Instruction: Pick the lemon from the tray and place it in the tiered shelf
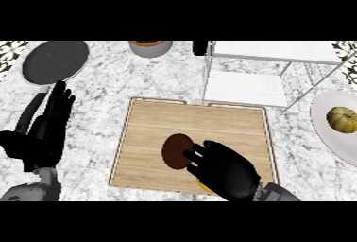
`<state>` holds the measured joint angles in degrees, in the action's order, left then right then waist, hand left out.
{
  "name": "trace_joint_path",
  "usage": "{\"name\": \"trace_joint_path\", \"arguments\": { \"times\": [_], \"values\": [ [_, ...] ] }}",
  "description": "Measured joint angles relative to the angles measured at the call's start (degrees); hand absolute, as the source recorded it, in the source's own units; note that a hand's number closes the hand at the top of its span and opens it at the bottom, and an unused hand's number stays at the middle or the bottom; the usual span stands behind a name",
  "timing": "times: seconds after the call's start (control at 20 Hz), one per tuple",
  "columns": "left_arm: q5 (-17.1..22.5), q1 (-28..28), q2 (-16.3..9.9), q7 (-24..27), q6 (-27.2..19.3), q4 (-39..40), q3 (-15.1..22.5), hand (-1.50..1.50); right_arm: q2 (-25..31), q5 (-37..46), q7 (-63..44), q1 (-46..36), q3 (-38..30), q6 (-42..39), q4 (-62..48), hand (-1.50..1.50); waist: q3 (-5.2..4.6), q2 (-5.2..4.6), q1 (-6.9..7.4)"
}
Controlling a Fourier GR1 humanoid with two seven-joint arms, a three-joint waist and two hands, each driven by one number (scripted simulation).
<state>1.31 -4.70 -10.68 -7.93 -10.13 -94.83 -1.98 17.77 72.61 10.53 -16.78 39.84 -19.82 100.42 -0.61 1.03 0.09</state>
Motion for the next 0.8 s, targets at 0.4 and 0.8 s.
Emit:
{"name": "trace_joint_path", "arguments": {
  "times": [0.4, 0.8],
  "values": [
    [0.9, 1.4, -0.9, -0.4, 0.3, -1.4, -1.8, 0.0, -8.2, -0.9, -19.2, 7.4, -13.7, -2.6, -2.3, 1.5, -0.26, 0.07, -2.23],
    [0.7, 1.9, -0.3, 0.0, 0.8, -1.7, -1.0, 0.0, -15.5, -10.2, -47.2, 11.1, -15.0, -2.2, 2.5, 1.5, -0.06, -0.28, -0.68]
  ]
}}
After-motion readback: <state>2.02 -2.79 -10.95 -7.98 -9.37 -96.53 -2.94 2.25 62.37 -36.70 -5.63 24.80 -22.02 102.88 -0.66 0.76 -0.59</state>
